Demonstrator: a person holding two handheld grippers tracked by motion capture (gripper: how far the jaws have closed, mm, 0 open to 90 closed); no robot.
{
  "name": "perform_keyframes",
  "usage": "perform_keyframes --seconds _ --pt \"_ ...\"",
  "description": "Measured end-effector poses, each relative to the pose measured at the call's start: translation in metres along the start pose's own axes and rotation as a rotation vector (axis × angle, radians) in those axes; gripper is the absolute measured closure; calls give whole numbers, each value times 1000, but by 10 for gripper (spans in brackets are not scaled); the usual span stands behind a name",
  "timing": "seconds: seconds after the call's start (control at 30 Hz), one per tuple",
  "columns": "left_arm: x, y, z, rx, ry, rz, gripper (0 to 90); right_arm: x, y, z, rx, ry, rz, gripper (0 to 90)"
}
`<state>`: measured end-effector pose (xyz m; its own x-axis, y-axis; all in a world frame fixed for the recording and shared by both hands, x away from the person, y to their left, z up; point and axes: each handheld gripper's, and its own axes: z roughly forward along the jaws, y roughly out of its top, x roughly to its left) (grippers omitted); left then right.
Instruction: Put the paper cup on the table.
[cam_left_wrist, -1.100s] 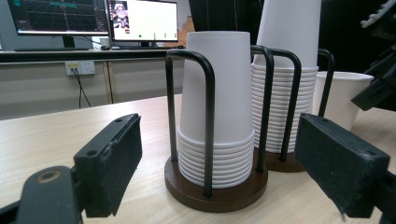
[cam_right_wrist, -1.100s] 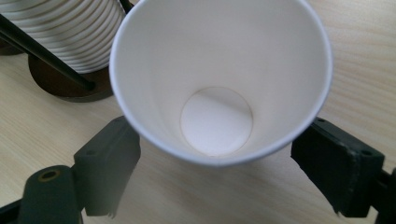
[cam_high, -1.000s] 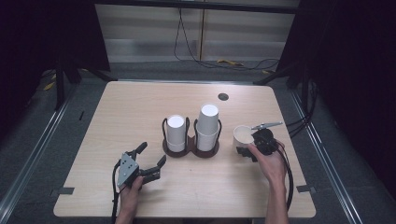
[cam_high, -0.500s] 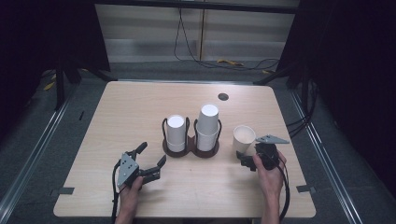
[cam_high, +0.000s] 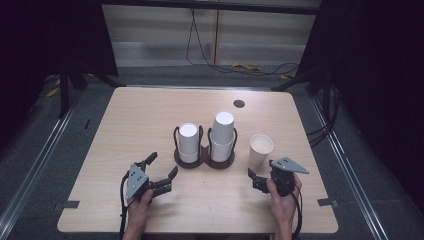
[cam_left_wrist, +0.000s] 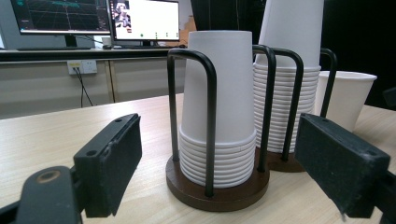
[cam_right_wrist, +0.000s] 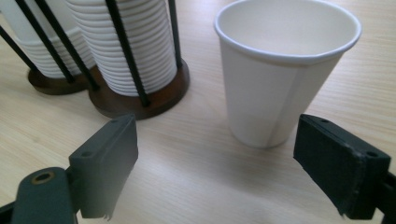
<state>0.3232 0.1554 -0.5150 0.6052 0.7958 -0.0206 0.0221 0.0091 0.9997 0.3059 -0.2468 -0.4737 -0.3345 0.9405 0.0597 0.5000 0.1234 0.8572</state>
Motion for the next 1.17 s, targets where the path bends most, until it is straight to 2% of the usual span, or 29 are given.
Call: perform_keyframes --seconds 0.23,0.4,0.47,0.67,0.8,1.0,1.1,1.17 --pt "0 0 0 5 -5 5 153 21 -10 1 -187 43 15 135" --pt "0 0 -1 6 -8 5 153 37 -12 10 -236 78 7 135" --pt "-1 0 0 2 -9 -1 153 45 -13 14 -275 96 8 135" --pt "-1 0 -1 4 -12 2 153 60 -16 20 -322 108 -20 135" --pt "-1 0 -1 3 -12 3 153 68 -19 24 -382 99 -44 135" --pt "-1 0 -1 3 -13 -1 153 72 -23 26 -395 98 -55 136" --pt "-1 0 -1 3 -13 -2 153 74 -24 25 -412 76 -69 136" --pt "-1 0 -1 2 -14 -3 152 75 -26 23 -442 74 -77 135"
